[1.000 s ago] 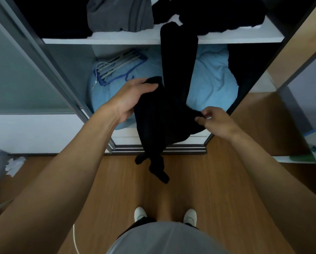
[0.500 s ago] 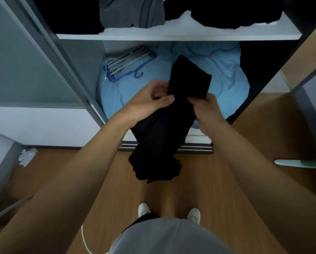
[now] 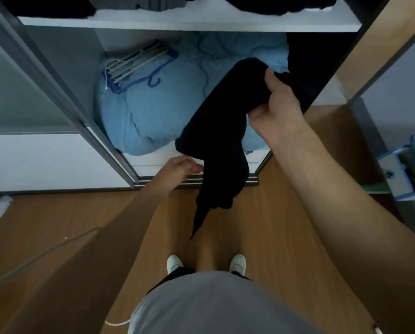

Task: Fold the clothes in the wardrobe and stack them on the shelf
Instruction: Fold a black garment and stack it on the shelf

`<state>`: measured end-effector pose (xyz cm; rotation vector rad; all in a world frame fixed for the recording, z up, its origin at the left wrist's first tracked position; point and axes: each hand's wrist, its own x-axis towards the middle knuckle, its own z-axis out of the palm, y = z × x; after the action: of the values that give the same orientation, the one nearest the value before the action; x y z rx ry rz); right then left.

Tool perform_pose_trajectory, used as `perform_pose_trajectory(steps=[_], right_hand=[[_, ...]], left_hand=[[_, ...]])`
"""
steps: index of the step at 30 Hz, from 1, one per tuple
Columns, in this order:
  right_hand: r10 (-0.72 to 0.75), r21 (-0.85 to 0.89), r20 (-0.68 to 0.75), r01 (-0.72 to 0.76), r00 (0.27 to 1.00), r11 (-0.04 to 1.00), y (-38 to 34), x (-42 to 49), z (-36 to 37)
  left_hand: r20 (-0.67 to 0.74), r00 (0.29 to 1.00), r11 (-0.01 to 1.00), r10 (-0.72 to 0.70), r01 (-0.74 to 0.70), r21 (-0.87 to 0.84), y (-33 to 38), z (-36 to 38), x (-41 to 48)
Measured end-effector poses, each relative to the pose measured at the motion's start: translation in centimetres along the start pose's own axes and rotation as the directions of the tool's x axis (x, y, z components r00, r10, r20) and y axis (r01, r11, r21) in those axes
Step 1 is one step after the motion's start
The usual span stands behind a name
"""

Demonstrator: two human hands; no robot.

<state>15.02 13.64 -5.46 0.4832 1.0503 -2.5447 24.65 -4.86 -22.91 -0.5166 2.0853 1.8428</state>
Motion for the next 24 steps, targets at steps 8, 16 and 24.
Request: perform_pose_trajectory(steps=[8,16,24], right_hand=[[0.094,0.066,0.114,-0.102,0.989,0.993,0.3,-2.0,0.7],[-0.247,-0.459,-0.127,0.164,0.961,0.873,-3.3,0.5,-7.3],[0.153,-0.919,0.379,0.351,0.912,0.181,4.0,-2.0,-11.2]], left_hand=[[0.178,0.981,0.959,0.08,-0.124,0.254,-0.2,3.3,2.0],[-0.115,0.993,0.998,0.008,-0.014,-0.058,5.1,1.4,2.8],[-0.142,0.988,0.979,0.064,-0.09,-0.182,13.0,4.2,1.6]])
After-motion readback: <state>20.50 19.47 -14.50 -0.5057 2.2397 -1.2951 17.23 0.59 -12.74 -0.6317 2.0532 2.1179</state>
